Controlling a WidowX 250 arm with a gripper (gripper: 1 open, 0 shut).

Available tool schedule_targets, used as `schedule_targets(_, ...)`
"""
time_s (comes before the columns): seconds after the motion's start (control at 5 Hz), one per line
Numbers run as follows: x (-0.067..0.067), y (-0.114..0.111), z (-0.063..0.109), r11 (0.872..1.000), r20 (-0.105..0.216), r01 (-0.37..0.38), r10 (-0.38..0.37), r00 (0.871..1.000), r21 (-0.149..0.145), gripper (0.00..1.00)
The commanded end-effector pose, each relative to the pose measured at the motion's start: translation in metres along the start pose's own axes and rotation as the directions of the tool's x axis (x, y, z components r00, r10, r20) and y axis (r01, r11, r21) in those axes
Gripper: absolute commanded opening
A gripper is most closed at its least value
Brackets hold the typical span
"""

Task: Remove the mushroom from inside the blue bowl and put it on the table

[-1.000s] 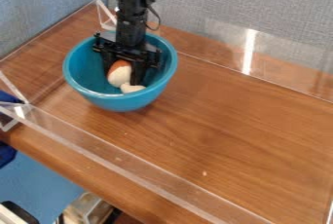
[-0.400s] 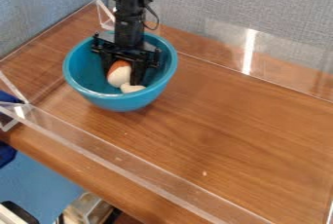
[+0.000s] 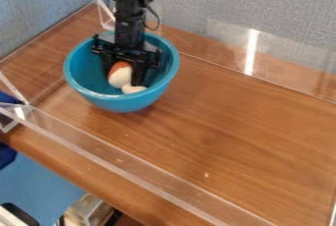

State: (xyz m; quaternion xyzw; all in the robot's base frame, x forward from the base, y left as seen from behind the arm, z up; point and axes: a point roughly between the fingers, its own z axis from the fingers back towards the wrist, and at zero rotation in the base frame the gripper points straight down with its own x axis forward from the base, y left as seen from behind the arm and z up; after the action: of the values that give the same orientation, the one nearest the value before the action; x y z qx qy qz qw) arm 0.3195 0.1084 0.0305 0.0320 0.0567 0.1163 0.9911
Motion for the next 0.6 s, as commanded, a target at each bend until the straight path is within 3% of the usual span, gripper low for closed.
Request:
schedule_targets(0.0,0.0014,0.0021,0.0123,1.0,0.043,-0.014,0.014,0.999,-0.006,0.0)
schedule_targets(0.4,-0.0008,0.0006,0.0176,1.0,0.053,-0.015,0.016,0.998,-0.015,0.0)
